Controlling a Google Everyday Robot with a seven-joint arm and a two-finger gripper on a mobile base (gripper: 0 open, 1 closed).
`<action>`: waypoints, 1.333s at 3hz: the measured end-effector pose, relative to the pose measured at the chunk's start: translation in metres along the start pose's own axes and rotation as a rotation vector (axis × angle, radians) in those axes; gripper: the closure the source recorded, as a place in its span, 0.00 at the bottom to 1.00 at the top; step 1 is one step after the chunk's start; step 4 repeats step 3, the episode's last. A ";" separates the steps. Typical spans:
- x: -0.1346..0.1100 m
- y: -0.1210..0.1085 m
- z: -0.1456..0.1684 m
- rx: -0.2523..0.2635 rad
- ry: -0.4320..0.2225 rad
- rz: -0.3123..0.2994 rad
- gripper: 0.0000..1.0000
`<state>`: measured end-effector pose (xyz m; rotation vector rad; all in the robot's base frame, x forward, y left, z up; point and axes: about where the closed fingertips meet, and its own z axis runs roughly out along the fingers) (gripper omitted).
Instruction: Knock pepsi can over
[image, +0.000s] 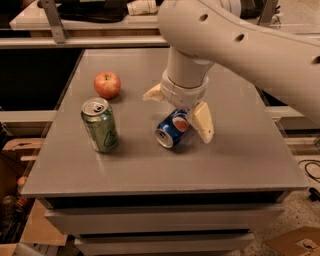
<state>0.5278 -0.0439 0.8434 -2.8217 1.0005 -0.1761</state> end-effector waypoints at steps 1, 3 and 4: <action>0.027 -0.006 -0.006 0.003 0.017 0.037 0.00; 0.076 -0.011 -0.026 0.004 0.038 0.091 0.00; 0.076 -0.011 -0.026 0.004 0.038 0.091 0.00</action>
Offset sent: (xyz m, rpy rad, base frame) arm 0.0709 -0.0482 0.0332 -0.0125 -0.0422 -0.1260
